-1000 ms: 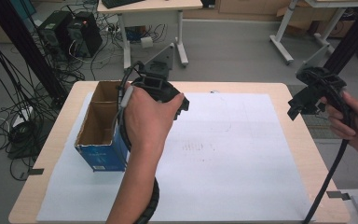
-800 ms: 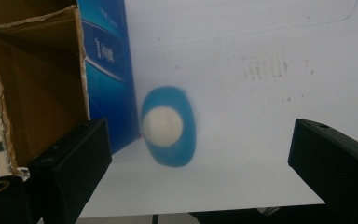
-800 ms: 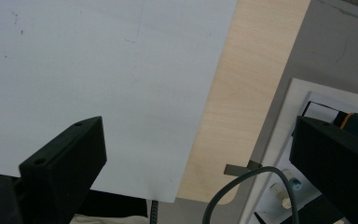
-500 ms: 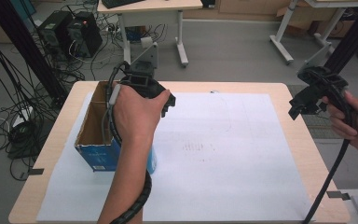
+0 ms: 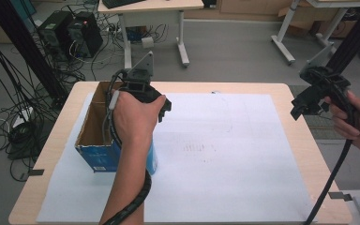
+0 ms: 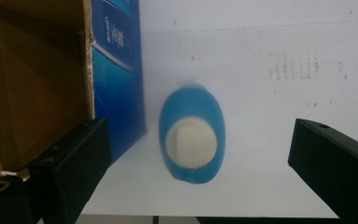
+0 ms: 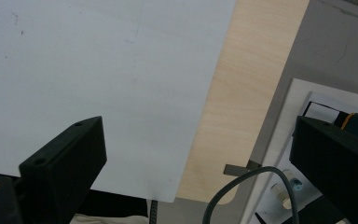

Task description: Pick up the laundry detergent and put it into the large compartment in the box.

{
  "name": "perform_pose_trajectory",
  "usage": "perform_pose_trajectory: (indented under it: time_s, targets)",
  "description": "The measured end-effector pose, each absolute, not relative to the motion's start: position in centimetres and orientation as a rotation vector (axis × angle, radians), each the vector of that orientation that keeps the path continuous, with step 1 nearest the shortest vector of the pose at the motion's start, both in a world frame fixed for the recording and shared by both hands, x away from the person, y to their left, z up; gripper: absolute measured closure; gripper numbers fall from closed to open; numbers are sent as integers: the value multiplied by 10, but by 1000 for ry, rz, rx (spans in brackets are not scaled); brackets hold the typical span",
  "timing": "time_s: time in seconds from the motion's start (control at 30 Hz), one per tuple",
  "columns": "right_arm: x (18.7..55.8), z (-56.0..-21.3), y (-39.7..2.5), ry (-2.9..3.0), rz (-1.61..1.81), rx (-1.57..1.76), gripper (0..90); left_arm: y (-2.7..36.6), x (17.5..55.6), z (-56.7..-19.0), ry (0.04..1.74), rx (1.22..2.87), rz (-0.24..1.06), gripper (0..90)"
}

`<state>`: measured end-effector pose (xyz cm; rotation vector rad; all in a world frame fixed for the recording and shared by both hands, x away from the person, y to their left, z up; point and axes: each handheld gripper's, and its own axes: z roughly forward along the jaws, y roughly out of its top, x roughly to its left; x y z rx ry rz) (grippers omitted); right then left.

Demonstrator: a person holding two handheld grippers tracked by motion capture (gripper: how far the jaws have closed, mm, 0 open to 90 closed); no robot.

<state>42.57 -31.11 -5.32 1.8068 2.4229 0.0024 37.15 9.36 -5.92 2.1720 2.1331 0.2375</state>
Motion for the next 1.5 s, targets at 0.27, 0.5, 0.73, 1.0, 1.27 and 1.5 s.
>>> perform_pose_trajectory:
  time_s: [0.27,0.5,0.73,1.0,1.27,1.5]
  targets:
    - [426,-53,-313,2423,4,1810,34,98,377,-76,2156,2174,200,62]
    - [426,-53,-311,2424,4,1805,34,100,379,-86,2168,2165,180,64]
    - [425,-53,-310,2426,4,1802,34,99,380,-97,2175,2174,168,64]
    - [424,-52,-311,2427,5,1803,33,98,382,-106,2180,2176,153,64]
    - [424,-52,-313,2427,11,1805,33,99,383,-115,2184,2180,141,67]
    - [423,-52,-312,2427,12,1803,33,99,384,-122,2187,2187,125,72]
